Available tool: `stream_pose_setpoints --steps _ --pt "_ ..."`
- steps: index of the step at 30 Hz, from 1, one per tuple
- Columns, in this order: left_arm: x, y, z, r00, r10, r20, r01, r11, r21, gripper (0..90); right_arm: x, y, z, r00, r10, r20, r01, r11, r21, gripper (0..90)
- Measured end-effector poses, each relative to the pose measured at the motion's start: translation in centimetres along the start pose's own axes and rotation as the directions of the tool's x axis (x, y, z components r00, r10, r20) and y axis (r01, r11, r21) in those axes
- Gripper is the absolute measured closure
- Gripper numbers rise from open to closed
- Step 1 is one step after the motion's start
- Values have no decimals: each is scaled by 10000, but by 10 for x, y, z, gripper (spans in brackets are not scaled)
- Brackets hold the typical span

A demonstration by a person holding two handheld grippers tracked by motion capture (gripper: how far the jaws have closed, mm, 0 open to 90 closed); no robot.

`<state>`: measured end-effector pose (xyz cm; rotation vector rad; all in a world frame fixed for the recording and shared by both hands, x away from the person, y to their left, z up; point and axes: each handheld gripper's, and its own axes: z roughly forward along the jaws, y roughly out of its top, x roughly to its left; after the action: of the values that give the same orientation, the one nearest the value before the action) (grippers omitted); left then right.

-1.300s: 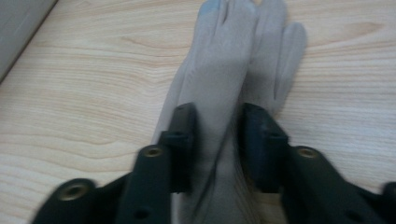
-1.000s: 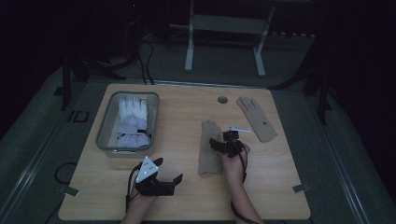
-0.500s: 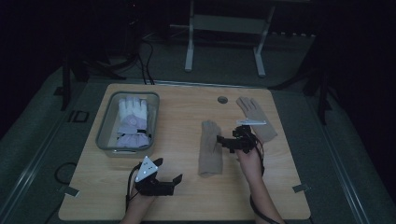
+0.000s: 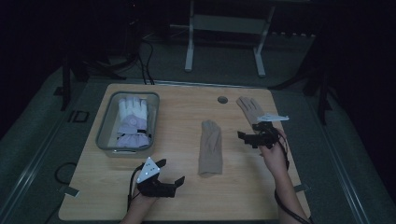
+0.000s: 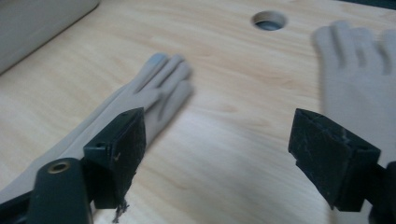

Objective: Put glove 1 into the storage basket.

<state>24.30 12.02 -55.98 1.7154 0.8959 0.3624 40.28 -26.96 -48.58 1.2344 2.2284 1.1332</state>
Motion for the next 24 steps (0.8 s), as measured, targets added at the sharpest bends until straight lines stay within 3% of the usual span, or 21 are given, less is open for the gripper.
stream_pose_setpoints --steps 3,5,6,7,8,11,15,19,24 --pt "1 0 1 10000 -33 19 33 10000 10 24 -15 4 -5 9992 288 270 -281 9993 -259 131" --pt "0 -1 1 10000 -28 9 28 10000 20 24 -22 7 -7 9964 201 819 -174 9993 -335 113" --pt "1 -1 1 10000 -13 14 13 10000 45 24 -32 10 -8 9960 274 848 -250 9993 -290 113" --pt "0 -1 1 10000 -10 25 10 10000 36 24 -32 10 -8 9960 274 848 -250 9993 -290 113" --pt "0 -1 1 10000 2 -11 -2 10000 48 24 -40 14 -7 9926 206 1198 -182 9996 -212 115" --pt "1 -1 2 10000 1 -58 0 10000 92 24 -51 19 -4 9892 308 1435 -296 9995 -104 137" --pt "1 -1 2 10000 -54 -35 55 10000 72 24 -72 29 3 9886 233 1485 -233 9997 -16 213" --pt "2 -1 1 10000 -90 -1 90 10000 34 24 -80 35 9 9858 -112 1677 124 9999 -58 261" --pt "2 0 -1 10000 -67 56 68 10000 -46 24 -96 38 28 9872 -4 1594 10 10000 -33 339"
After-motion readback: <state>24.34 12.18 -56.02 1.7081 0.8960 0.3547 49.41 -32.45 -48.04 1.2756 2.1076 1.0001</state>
